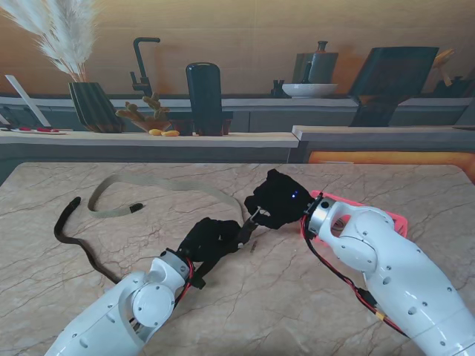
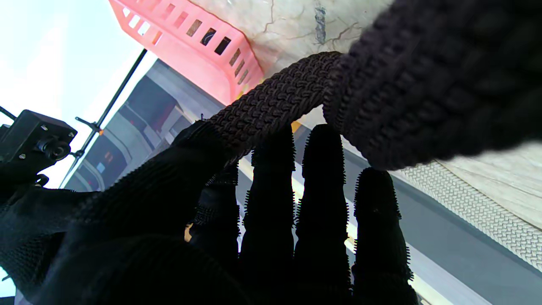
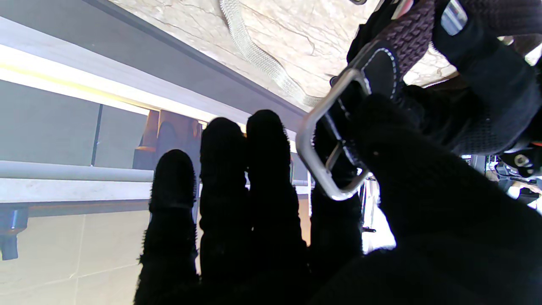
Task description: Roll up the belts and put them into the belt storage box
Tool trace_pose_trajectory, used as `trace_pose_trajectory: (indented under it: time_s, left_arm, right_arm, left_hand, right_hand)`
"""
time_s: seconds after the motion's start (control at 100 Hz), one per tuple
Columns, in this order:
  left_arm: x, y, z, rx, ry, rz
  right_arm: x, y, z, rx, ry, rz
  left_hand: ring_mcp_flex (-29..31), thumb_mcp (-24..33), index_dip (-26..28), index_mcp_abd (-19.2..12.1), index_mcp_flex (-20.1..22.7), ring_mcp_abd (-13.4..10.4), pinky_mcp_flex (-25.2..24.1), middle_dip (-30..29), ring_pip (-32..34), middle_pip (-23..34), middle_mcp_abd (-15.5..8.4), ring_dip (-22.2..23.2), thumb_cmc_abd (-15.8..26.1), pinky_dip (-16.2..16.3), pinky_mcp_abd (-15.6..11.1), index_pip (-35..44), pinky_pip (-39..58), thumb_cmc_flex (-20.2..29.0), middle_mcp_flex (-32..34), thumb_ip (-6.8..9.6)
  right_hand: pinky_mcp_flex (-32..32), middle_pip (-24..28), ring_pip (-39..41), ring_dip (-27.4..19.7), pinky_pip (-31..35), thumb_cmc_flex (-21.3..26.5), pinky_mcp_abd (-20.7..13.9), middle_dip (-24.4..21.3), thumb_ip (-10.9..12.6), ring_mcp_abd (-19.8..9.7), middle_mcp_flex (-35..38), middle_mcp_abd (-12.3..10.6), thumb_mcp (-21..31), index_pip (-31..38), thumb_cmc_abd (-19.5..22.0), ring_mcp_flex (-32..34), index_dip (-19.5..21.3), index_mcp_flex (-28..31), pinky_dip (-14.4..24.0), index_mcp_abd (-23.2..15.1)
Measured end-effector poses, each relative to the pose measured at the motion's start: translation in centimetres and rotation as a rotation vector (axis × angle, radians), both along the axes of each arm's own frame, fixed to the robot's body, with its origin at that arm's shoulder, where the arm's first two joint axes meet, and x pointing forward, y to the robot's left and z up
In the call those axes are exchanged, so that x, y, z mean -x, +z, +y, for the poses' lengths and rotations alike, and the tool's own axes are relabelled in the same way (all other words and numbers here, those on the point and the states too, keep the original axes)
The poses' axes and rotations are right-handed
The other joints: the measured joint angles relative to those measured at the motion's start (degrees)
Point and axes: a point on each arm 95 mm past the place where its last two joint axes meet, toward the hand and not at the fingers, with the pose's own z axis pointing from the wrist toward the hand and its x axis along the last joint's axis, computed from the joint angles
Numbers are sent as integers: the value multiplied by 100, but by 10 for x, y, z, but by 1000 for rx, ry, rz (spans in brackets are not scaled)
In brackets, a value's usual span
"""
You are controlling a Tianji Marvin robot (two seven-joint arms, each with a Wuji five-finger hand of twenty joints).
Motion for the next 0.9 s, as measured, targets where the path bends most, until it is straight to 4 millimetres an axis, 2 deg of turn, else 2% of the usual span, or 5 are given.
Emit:
trace_pose_trajectory:
  time_s: [0.27, 0.5, 0.64, 0.87, 0.9]
  left_arm:
    - [3, 0, 0, 124, -4, 107]
    - [10, 4, 0, 223, 14, 121]
    - [13, 6, -1, 301, 26, 139]
    - [22, 11, -2, 437, 64, 185]
    - [23, 12, -2, 442, 65, 183]
  right_arm:
    - [-5, 6, 0, -81, -41, 112]
    - [-16, 16, 4, -181, -103, 229]
    - [-23, 15, 6, -304, -151, 413]
    - [-33, 7, 4, -419, -256, 554]
    - [-34, 6, 4, -439, -265, 571]
  left_hand:
    - [-90, 247, 1928, 3, -998, 21, 2, 1861, 217, 168, 12, 711, 72, 59, 1, 570, 62, 280, -330, 1]
    - [-82, 943, 2451, 150, -1126, 21, 151, 2252, 481, 415, 15, 1096, -9, 134, 11, 724, 274, -30, -313, 0]
    - [109, 1667, 2532, 167, -1036, 19, 307, 2267, 698, 680, 15, 1208, -312, 202, 20, 947, 424, -446, -208, 214]
    - [157, 1855, 2533, 298, -990, 19, 331, 2270, 737, 775, 15, 1213, -377, 207, 24, 962, 489, -542, -145, 264]
    - [157, 1855, 2533, 299, -990, 19, 339, 2270, 737, 775, 15, 1213, -377, 207, 24, 976, 489, -543, -145, 264]
  right_hand:
    - [0, 0, -7, 15, 0, 1, -5, 14, 19, -14, -32, 0, -2, -43, 53, -8, 67, -76, 0, -30]
    - [4, 0, -77, 15, 0, 2, -10, 81, 21, -38, -114, -1, -123, -126, 55, -24, 74, -151, 0, -143]
    - [4, -84, -220, 15, -81, 67, -11, 82, 27, -46, -174, -2, -179, -188, 176, -64, 76, -234, 0, -155]
    - [-161, -1065, -1272, -402, -748, 115, 77, -228, 36, -25, -695, 137, -855, -623, 538, -408, -161, -817, 0, -127]
    - [-205, -1180, -1394, -489, -842, -13, 83, -288, 183, -10, -816, 167, -953, -785, 606, -484, -149, -946, 0, -86]
